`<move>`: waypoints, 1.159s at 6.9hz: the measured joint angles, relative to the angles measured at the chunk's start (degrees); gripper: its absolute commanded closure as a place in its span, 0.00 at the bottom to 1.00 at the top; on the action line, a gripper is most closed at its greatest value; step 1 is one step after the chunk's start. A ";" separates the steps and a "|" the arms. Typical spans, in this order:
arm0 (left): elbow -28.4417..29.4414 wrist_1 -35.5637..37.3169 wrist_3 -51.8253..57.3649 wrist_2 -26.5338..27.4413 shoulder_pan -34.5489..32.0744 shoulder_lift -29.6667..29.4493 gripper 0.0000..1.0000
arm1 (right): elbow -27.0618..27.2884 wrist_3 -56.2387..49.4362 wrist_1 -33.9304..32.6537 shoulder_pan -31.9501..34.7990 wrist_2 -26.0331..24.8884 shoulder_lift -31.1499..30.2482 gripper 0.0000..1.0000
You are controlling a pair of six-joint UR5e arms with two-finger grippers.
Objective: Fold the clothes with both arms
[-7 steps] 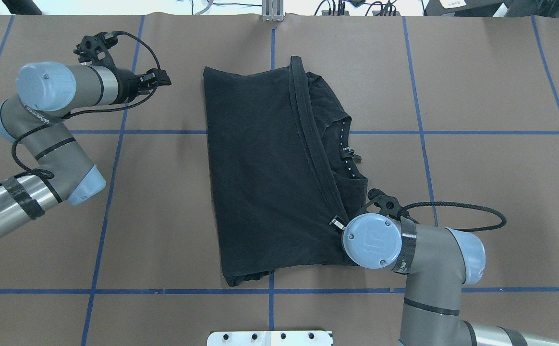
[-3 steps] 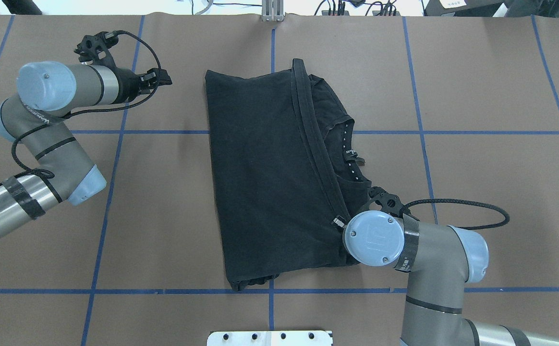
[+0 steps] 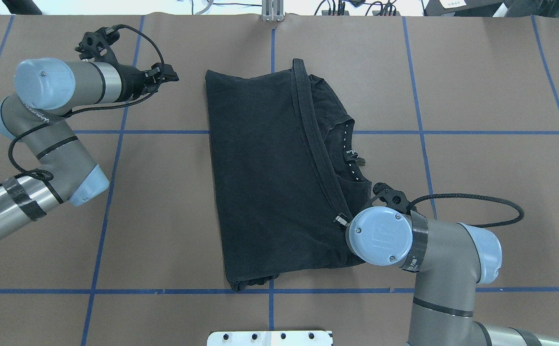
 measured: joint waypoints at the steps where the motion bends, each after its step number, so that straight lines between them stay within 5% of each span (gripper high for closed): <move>1: -3.70 -0.04 -6.65 -0.50 2.27 0.58 0.27 | 1.27 0.05 -1.12 -0.46 0.01 -0.16 1.00; 5: -23.48 10.02 -28.18 14.31 25.49 8.34 0.27 | 4.36 0.45 -2.00 -2.09 0.75 -2.45 1.00; 8: -27.86 22.69 -32.15 18.66 35.02 8.85 0.32 | 4.83 0.69 -2.15 -3.11 0.89 -3.01 1.00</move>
